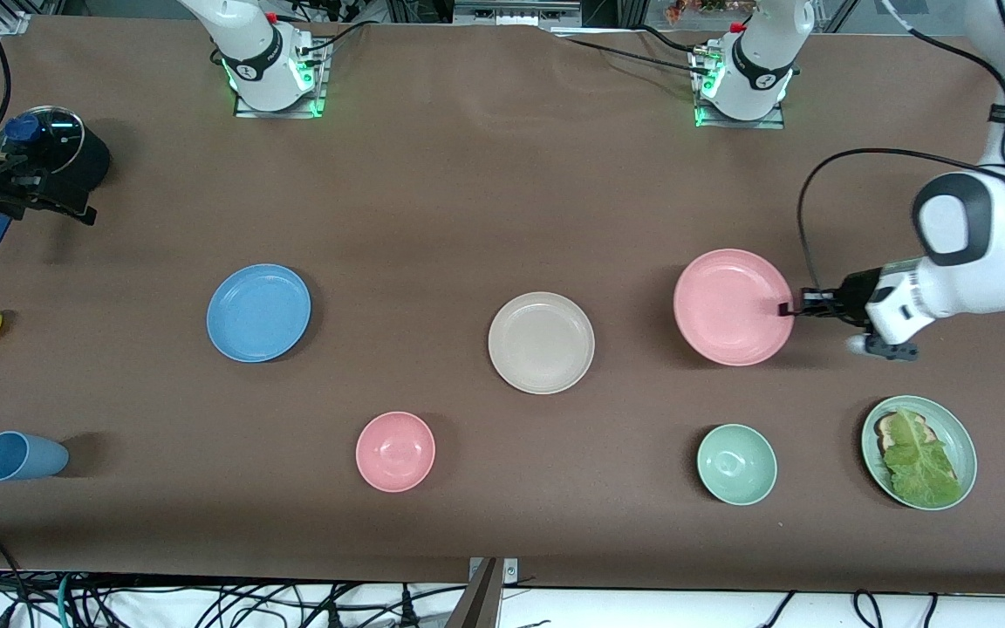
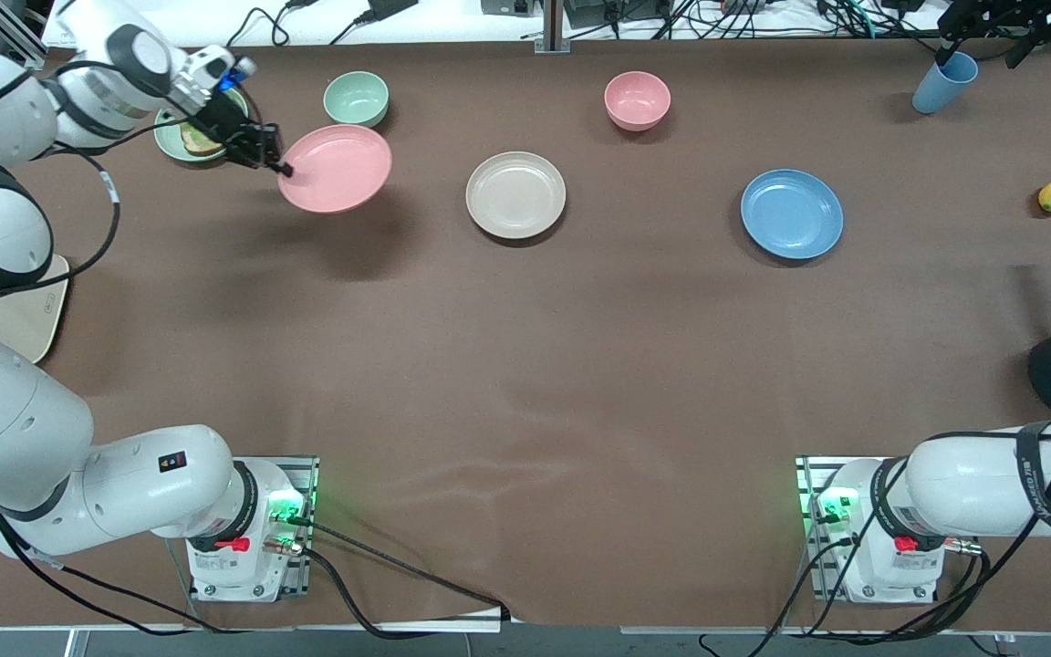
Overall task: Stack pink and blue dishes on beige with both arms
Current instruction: 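Carry the pink plate with the left gripper onto the beige plate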
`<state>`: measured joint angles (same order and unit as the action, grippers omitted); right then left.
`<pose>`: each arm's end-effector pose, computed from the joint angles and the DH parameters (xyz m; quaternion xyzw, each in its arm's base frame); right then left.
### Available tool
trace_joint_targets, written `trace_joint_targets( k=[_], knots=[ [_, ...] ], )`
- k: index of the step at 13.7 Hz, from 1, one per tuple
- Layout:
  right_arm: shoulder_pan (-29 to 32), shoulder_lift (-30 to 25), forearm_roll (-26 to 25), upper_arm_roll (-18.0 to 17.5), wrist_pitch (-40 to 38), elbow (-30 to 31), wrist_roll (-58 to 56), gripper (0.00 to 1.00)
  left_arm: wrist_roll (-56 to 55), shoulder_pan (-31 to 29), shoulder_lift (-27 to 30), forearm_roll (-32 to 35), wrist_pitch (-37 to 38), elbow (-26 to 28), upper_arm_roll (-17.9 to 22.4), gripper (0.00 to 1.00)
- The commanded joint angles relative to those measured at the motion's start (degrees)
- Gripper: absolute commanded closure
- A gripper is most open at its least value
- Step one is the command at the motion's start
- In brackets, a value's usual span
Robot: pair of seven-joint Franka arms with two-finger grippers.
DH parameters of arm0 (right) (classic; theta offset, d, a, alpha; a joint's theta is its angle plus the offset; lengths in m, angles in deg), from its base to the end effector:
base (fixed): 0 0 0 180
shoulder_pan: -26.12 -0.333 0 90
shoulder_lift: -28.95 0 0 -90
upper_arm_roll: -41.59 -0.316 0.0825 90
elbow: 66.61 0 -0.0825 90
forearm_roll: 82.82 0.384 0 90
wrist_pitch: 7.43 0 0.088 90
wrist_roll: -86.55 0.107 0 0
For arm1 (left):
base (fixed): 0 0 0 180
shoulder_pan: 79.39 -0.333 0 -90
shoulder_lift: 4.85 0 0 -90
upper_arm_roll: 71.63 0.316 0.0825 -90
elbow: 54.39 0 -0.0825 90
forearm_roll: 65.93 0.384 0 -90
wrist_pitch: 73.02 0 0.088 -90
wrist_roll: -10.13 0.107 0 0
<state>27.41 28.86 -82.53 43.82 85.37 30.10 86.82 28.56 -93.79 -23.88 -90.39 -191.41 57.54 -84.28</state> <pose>0.5526 -0.0335 0.5742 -0.9989 0.0333 0.0332 0.0035 0.5915 0.0010 0.3014 0.9717 -0.0194 -0.0679 0.2253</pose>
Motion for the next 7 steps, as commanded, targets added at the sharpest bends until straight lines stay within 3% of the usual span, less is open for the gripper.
trace_joint_targets(
  k=[1, 7],
  knots=[
    [-0.15, -1.32, 0.32, -0.04, -0.34, 0.85, 0.69, 0.0, -5.31, 6.21, -0.65, 1.87, -3.5, -0.75, 0.09, 1.0],
    [-0.15, -1.32, 0.32, -0.04, -0.43, 0.85, 0.52, 0.0, -14.02, 16.05, -7.32, 1.87, -10.35, -4.79, 0.35, 1.0]
  ],
)
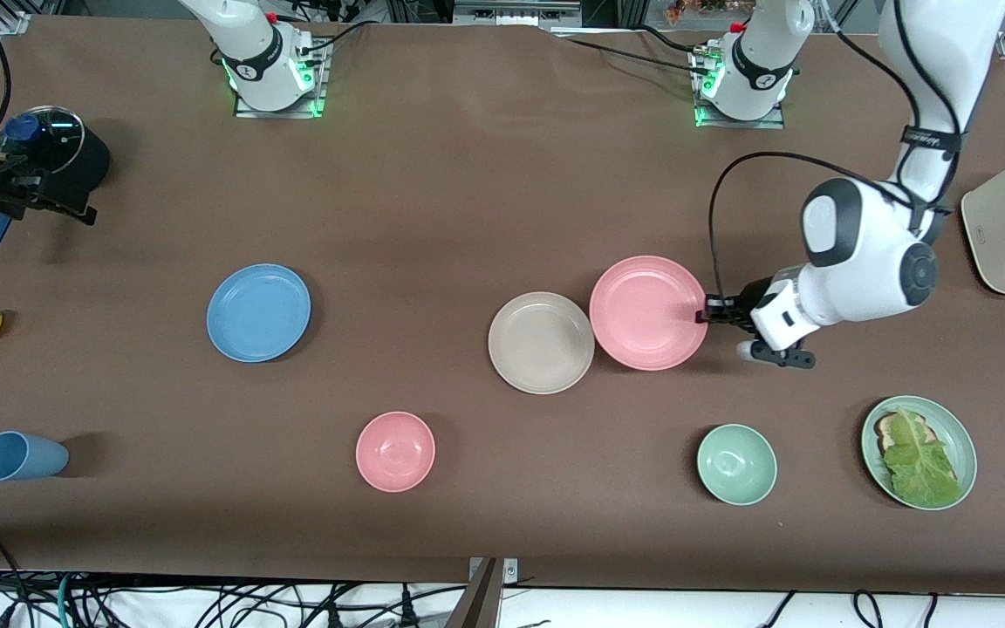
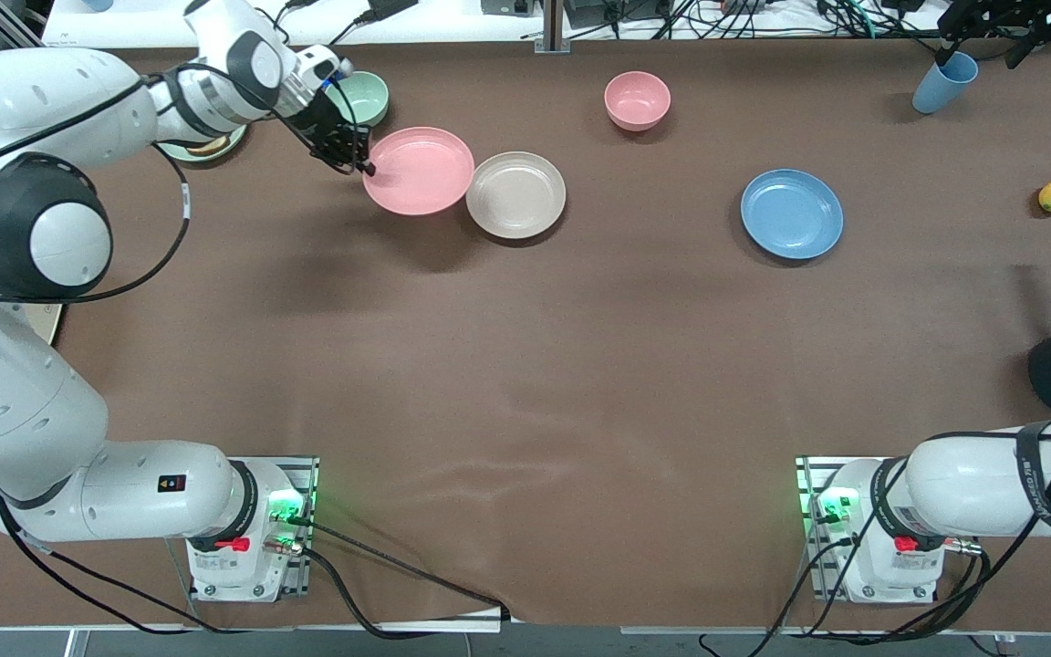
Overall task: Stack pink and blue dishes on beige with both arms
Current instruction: 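Carry the pink plate with the left gripper onto the beige plate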
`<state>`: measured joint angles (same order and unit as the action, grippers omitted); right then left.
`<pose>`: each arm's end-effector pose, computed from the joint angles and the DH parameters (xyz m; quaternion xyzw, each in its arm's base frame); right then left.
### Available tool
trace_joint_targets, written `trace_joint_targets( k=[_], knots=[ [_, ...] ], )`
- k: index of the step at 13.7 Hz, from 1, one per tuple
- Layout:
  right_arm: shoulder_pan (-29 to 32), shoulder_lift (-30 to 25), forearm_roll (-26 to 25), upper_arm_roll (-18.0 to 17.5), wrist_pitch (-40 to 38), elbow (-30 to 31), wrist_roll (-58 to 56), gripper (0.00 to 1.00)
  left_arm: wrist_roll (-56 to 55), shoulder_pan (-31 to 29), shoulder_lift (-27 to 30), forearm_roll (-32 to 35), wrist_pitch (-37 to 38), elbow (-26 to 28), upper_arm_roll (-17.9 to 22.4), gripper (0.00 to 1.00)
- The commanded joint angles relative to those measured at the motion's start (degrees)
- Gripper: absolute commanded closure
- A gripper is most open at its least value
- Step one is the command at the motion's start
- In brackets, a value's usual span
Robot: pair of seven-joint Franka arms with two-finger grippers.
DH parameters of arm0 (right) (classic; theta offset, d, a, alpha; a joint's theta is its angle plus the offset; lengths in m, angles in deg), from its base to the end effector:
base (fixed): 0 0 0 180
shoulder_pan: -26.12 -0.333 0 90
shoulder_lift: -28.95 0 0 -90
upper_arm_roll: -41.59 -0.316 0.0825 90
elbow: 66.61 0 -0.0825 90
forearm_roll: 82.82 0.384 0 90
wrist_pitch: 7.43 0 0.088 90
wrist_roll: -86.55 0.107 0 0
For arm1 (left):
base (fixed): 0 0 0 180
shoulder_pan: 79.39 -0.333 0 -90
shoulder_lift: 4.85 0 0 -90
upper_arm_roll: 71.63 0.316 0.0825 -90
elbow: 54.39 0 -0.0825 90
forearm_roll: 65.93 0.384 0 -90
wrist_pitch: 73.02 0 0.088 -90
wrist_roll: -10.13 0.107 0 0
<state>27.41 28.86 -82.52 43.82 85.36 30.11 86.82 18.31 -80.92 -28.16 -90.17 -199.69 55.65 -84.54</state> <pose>0.5526 -0.0335 0.5741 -0.9989 0.0333 0.0334 0.0036 0.6009 -0.1286 0.2797 0.9768 -0.0259 -0.0622 0.2033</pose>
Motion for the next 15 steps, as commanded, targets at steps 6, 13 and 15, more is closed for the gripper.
trace_joint_targets(
  k=[6, 13, 15],
  knots=[
    [-0.15, -1.32, 0.32, -0.04, -0.42, 0.84, 0.52, 0.0, -11.86, 12.24, -8.68, 1.56, -3.5, -8.87, 3.5, 1.0],
    [-0.15, -1.32, 0.32, -0.04, -0.42, 0.84, 0.43, 0.0, -20.12, 21.65, -12.28, 1.56, -3.59, -13.88, 8.25, 1.0],
    [-0.15, -1.32, 0.32, -0.04, -0.42, 0.84, 0.43, 0.0, -21.71, 22.8, -13.78, 1.56, -5.07, -14.68, 8.26, 1.0]
  ],
)
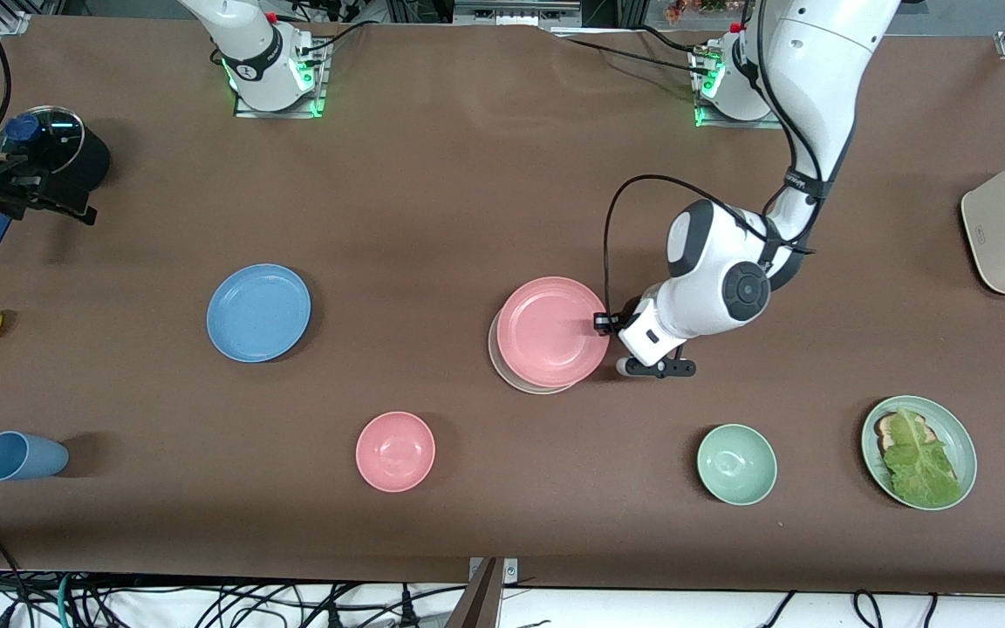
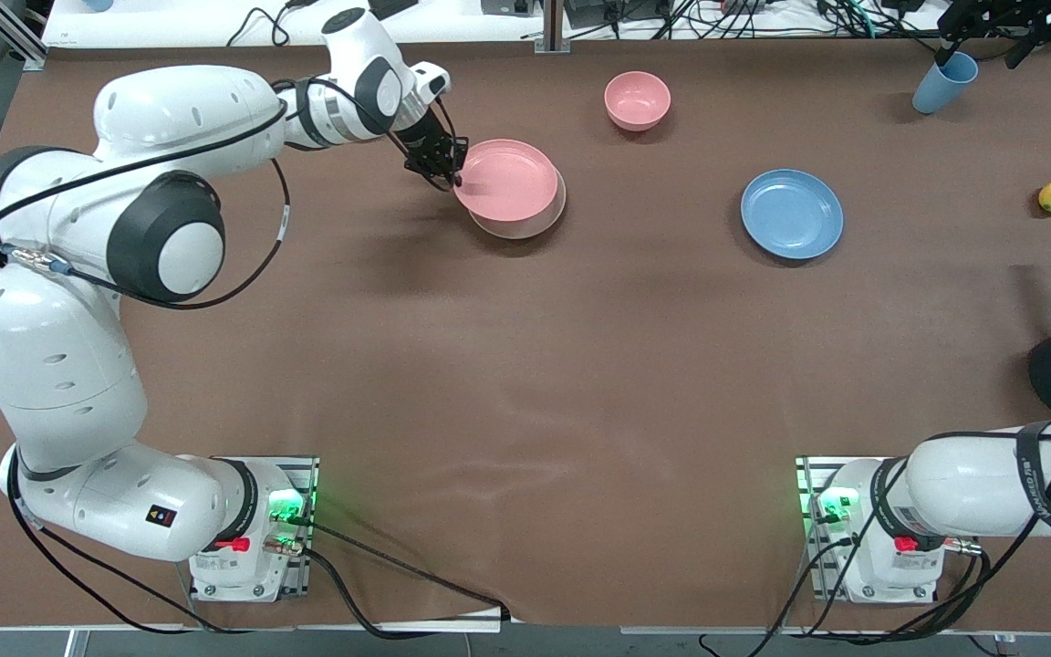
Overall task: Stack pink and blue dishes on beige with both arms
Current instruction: 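Open the left gripper to release the pink plate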
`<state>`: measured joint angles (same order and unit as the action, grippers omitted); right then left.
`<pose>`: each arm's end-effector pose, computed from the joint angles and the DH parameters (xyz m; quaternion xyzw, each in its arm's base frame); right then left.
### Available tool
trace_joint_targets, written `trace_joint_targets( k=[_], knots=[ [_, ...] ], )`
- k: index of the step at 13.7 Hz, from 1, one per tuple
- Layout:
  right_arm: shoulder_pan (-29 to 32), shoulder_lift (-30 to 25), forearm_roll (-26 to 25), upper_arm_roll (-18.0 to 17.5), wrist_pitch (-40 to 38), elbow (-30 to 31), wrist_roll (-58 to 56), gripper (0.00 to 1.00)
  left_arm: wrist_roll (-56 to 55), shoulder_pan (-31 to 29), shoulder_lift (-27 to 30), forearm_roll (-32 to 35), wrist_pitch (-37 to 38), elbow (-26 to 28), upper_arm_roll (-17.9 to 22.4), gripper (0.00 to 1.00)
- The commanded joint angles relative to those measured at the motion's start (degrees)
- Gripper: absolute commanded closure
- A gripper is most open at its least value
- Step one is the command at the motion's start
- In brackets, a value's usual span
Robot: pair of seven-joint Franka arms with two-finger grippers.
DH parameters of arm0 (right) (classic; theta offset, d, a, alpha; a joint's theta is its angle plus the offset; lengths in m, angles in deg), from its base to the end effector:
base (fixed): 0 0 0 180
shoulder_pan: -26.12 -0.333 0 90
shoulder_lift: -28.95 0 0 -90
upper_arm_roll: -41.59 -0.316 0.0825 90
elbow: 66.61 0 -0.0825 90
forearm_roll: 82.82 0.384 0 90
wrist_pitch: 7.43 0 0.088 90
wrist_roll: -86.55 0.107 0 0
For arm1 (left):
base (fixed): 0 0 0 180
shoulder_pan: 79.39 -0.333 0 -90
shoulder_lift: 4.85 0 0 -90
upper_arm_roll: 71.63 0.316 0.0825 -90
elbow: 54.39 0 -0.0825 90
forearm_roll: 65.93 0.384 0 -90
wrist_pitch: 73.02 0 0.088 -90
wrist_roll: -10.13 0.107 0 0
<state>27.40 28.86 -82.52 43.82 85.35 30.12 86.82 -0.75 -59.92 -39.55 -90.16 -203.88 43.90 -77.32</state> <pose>0.5526 -0.0334 0.5740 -0.9989 0.0332 0.0336 0.0036 0.6056 -0.2880 0.2379 0.9824 0.0262 -0.0754 0.1690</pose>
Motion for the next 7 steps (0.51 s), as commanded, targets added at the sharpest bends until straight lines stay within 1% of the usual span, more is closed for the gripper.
trace_joint_targets(
  k=[1, 7],
  knots=[
    [-0.14, -1.32, 0.32, -0.03, -0.33, 0.83, 0.43, 0.0, -3.26, 2.24, -3.09, 1.55, -2.37, -3.02, 1.03, 1.0],
    [-0.14, -1.32, 0.32, -0.03, -0.33, 0.83, 0.43, 0.0, -3.18, 2.59, -5.11, 1.63, -5.01, -3.02, 1.03, 1.0]
  ],
)
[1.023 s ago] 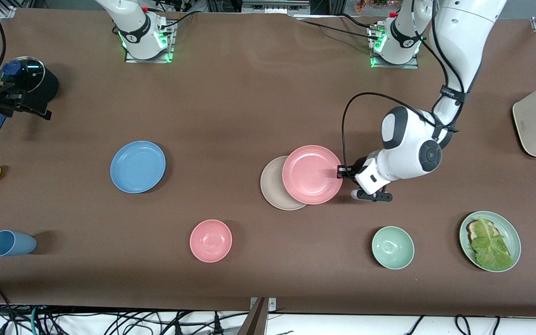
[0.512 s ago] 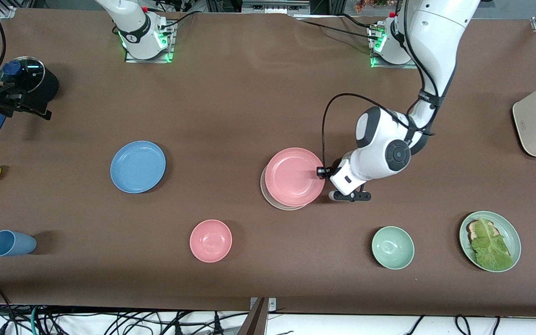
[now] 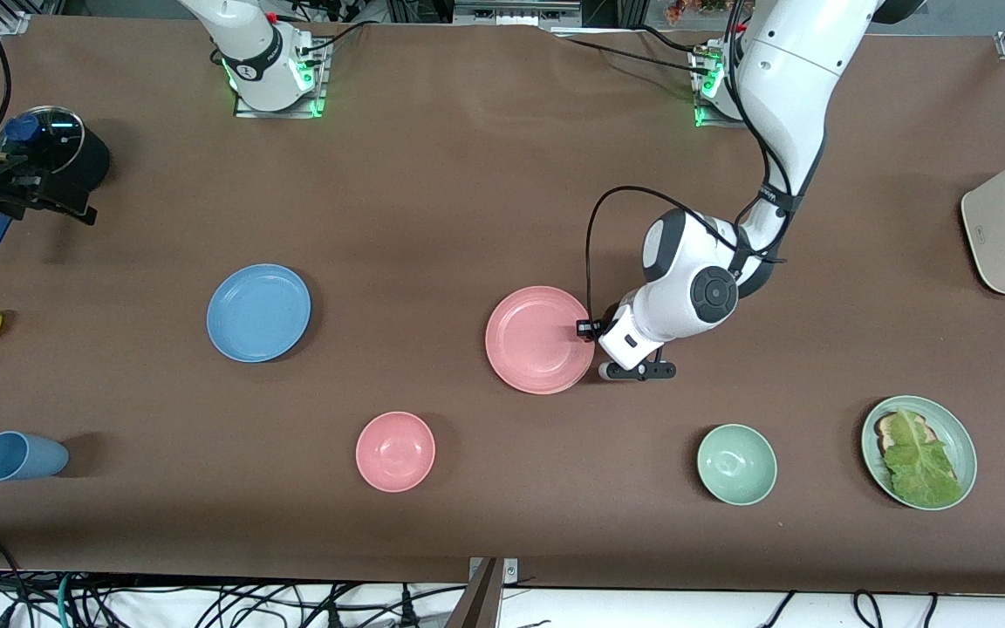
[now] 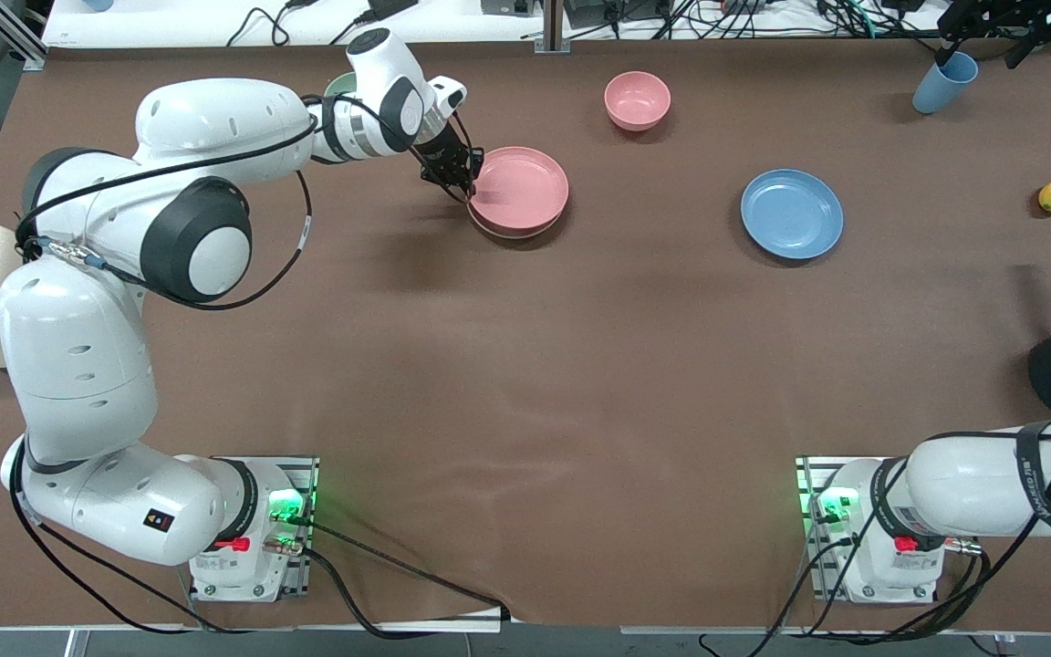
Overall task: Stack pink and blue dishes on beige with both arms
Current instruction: 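Open the left gripper to release the pink plate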
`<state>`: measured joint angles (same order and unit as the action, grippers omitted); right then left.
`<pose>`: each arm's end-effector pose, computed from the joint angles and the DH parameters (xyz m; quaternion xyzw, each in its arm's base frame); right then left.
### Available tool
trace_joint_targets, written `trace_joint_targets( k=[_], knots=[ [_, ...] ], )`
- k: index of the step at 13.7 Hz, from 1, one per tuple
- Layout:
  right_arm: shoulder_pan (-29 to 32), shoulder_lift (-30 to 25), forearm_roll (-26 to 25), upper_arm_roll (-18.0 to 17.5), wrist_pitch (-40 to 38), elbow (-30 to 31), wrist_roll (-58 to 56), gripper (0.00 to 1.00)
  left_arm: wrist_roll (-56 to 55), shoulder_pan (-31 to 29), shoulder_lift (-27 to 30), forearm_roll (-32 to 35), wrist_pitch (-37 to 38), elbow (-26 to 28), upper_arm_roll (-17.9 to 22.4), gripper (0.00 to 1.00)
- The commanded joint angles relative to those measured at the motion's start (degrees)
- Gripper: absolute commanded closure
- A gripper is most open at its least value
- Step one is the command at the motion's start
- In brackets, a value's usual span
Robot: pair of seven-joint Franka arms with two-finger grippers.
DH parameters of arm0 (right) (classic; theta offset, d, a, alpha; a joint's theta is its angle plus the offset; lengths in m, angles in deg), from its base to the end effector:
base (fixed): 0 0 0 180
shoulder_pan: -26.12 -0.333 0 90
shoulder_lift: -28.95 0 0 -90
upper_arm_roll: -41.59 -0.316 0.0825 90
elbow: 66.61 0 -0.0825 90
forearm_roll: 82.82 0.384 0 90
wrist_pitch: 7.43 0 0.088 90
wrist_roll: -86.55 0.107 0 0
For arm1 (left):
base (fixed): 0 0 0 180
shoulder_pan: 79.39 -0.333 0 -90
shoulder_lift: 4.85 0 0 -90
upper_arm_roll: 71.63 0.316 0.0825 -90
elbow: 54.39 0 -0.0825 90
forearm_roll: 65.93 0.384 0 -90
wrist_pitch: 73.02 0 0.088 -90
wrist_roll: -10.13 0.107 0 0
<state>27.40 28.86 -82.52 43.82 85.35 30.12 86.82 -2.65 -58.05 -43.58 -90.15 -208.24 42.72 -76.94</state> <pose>0.5526 -0.0334 0.5740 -0.9989 0.0332 0.0336 0.0036 0.6054 -0.3027 0.2047 0.9836 0.0408 -0.0656 0.1629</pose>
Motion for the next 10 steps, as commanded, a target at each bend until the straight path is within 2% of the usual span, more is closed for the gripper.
trace_joint_targets(
  k=[1, 4, 6, 7, 8, 10],
  knots=[
    [-0.14, -1.32, 0.32, -0.03, -0.33, 0.83, 0.43, 0.0, -1.28, 0.73, -1.17, 1.72, -1.09, -1.75, 0.65, 1.0],
    [-0.14, -1.32, 0.32, -0.12, -0.33, 0.83, 0.43, 0.0, -1.28, 0.64, -1.35, 1.63, -1.18, -1.74, 0.74, 1.0],
    [-0.14, -1.32, 0.32, -0.12, -0.24, 0.74, 0.43, 0.0, -1.2, 0.64, -1.26, 1.63, -1.1, -1.74, 0.74, 0.88],
    [-0.14, -1.32, 0.32, -0.04, -0.24, 0.83, 0.43, 0.0, -1.11, 0.64, -1.26, 1.63, -1.1, -1.83, 0.74, 0.7],
    [-0.14, -1.32, 0.32, -0.03, -0.24, 0.83, 0.43, 0.0, -1.2, 0.55, -1.26, 1.54, -1.1, -1.83, 0.74, 0.24],
    [-0.14, -1.32, 0.32, -0.03, -0.24, 0.83, 0.43, 0.0, -1.19, 0.55, -0.91, 1.46, -1.1, -1.83, 0.74, 0.18]
  ],
)
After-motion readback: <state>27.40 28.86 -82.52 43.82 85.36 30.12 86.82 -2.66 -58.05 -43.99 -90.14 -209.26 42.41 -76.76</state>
